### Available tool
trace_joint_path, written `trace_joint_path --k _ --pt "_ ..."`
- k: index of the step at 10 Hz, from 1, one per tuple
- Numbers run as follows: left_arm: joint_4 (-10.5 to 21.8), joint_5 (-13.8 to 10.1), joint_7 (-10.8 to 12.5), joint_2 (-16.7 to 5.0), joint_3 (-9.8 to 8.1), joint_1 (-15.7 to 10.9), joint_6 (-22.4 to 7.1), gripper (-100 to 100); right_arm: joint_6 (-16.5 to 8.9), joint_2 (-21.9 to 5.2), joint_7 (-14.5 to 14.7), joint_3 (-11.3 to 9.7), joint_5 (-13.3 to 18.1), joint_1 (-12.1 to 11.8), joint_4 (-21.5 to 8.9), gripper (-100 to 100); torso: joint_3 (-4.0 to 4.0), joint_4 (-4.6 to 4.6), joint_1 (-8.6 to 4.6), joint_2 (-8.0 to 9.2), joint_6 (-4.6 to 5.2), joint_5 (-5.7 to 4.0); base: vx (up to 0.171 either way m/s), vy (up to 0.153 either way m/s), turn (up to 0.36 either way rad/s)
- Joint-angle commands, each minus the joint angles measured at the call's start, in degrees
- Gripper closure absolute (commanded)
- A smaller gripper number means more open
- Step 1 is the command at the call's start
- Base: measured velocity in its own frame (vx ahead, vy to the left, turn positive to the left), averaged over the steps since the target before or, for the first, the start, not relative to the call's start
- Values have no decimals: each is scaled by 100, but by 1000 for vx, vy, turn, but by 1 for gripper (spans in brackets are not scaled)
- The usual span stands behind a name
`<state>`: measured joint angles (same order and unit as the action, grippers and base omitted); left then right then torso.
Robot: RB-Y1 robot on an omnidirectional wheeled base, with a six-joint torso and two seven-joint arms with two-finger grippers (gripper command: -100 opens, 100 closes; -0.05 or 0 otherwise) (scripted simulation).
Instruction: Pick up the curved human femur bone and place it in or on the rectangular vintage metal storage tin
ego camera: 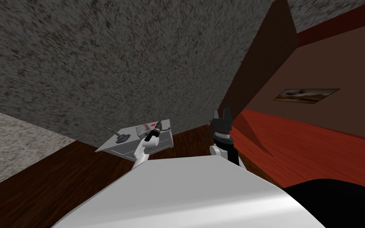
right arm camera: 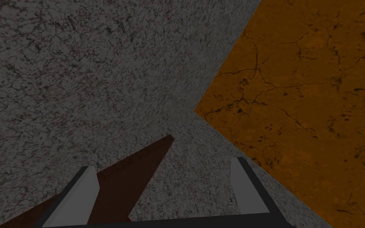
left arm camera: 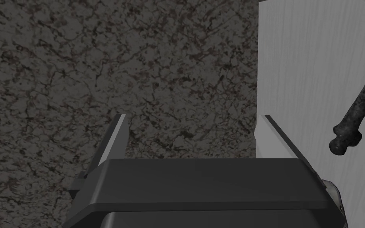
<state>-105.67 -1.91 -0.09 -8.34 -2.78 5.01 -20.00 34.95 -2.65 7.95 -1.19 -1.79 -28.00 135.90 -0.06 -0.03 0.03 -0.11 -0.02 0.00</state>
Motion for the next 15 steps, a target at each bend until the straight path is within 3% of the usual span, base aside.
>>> trace_joint_path --k 1,2,6,9,10,11,15 --pt "252 -30 -37 -32 -23 -144 -286 -100 0 0 0 0 0 0 0 0 0 0 0 0 0 0 29 3 7" --pt "252 -30 -37 -32 -23 -144 -307 -100 0 0 0 0 0 0 0 0 -1 0 0 -1 0 0 26 3 3" --pt "776 -126 -133 -106 -64 -469 -1034 -100 0 0 0 0 0 0 0 0 -3 -1 3 -5 0 1 39 13 6" --pt "946 -165 -164 -130 -74 -570 -1307 -100 0 0 0 0 0 0 0 0 -2 -1 4 -4 -1 1 37 12 6" --pt "1083 -207 -195 -153 -81 -665 -1537 -100 0 0 0 0 0 0 0 0 -2 -1 3 -2 0 1 38 16 8" --pt "1112 -207 -195 -153 -81 -665 -1537 -100 0 0 0 0 0 0 0 0 -3 -1 4 -5 0 1 39 10 2" --pt "1581 -339 -282 -216 -94 -917 -2159 -100 0 0 0 0 0 0 0 0 -7 -3 6 -11 -1 1 54 20 11"
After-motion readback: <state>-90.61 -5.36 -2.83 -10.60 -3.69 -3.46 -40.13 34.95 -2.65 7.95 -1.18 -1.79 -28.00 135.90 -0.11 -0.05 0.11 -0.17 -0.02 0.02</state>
